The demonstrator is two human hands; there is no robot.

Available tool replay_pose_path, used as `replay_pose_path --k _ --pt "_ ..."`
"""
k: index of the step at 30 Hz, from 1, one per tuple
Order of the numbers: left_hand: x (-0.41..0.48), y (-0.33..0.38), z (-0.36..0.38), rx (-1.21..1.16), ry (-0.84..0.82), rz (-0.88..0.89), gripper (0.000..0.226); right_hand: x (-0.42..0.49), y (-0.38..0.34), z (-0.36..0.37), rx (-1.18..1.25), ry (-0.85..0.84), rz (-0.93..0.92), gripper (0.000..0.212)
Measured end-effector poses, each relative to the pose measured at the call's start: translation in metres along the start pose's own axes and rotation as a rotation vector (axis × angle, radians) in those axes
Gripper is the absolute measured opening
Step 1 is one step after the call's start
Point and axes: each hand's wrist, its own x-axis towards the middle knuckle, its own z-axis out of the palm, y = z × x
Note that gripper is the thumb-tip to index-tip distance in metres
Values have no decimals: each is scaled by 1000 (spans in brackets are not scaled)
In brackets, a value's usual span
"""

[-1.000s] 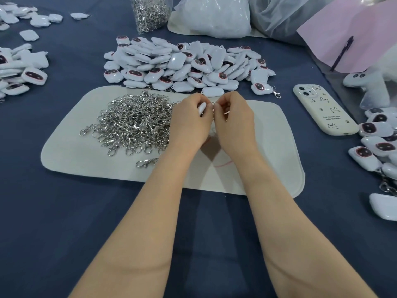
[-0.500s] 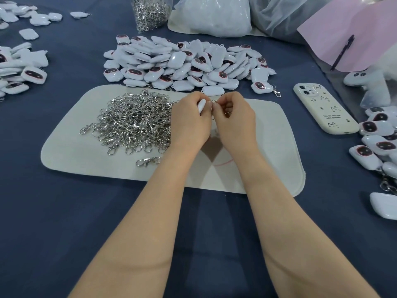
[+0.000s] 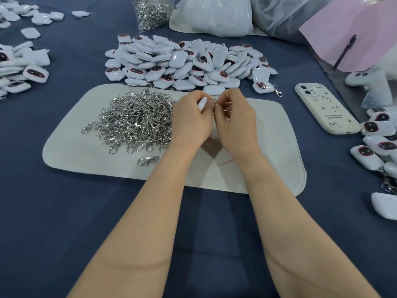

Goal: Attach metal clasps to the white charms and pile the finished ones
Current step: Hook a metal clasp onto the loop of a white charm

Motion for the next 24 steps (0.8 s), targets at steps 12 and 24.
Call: replay_pose_path --k 12,24 --pt "5 -3 -7 -118 -160 -92 13 1 3 -6 -7 -53 -49 8" --pt "3 5 -16 -428 -299 -330 11 2 6 -9 90 -64 56 12"
